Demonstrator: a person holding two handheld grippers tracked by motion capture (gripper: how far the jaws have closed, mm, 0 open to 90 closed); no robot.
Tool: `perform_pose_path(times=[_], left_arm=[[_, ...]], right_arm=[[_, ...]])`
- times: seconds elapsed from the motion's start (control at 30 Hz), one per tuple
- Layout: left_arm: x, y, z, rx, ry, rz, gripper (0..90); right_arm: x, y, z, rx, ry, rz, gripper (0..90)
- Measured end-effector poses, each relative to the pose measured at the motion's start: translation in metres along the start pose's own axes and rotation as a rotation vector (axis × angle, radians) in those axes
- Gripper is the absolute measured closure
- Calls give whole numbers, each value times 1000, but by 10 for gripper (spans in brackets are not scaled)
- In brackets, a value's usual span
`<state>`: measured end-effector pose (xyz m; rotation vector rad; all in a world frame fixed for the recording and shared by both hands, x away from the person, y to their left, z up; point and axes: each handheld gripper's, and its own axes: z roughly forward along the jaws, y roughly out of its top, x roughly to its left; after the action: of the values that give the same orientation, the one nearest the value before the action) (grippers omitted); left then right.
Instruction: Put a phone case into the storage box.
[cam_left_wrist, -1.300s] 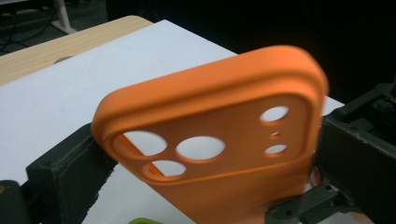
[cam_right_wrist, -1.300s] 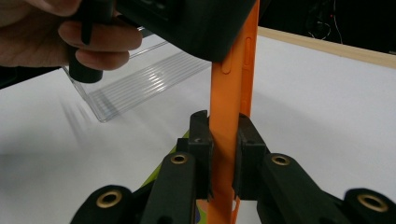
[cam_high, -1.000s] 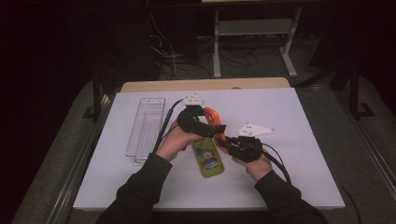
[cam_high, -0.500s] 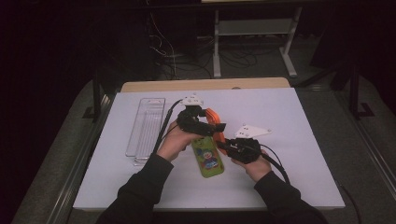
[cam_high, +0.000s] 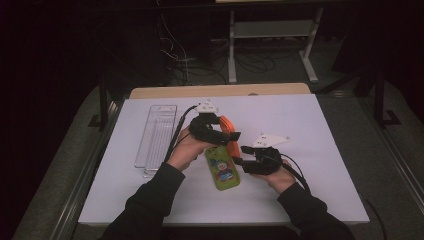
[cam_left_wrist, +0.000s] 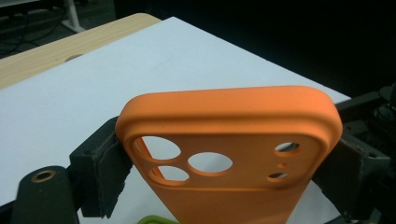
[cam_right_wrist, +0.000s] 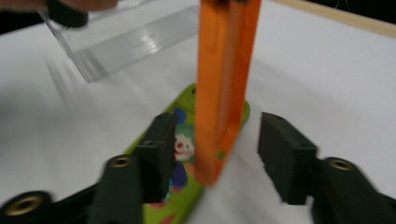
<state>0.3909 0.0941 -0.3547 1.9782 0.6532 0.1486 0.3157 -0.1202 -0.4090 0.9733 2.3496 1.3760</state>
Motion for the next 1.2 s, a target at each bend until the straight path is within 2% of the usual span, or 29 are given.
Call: perform_pose_path(times=[0.03, 0.13, 0.2, 0.23, 0.3, 0.47, 0.53, 0.57, 0.83, 0.9, 1.07, 1.2], left_arm=[[1, 1, -1, 5, 3, 13, 141], [3, 2, -4, 15, 17, 3, 141], [6, 4, -7, 21, 26, 9, 141], [6, 5, -9, 18, 31, -3, 141], [8, 9, -13, 15, 43, 5, 141], [15, 21, -27, 2, 71, 16, 141], [18, 25, -32, 4, 89, 25, 142], [19, 27, -34, 1, 95, 24, 142], [34, 40, -56, -9, 152, 35, 143], [40, 43, -63, -13, 172, 39, 143], [56, 48, -82, -29, 222, 31, 144], [69, 50, -98, -56, 273, 7, 144]], right_arm=[[-2, -1, -1, 9, -2, -2, 382], [-6, -6, -4, 59, 3, -3, 296], [-8, -9, -6, 73, -8, -1, 250], [-10, -11, -8, 81, -10, 1, 225], [-13, -14, -11, 100, 7, 8, 162], [-20, -27, -21, 121, -19, -4, 113], [-22, -33, -26, 124, -18, 11, 55], [-25, -36, -28, 122, -16, 3, 9], [-31, -54, -42, 125, -33, 26, 0], [-32, -58, -45, 119, -39, 12, 0], [-33, -67, -50, 126, -50, 18, 0], [-32, -70, -51, 138, -44, 24, 0]])
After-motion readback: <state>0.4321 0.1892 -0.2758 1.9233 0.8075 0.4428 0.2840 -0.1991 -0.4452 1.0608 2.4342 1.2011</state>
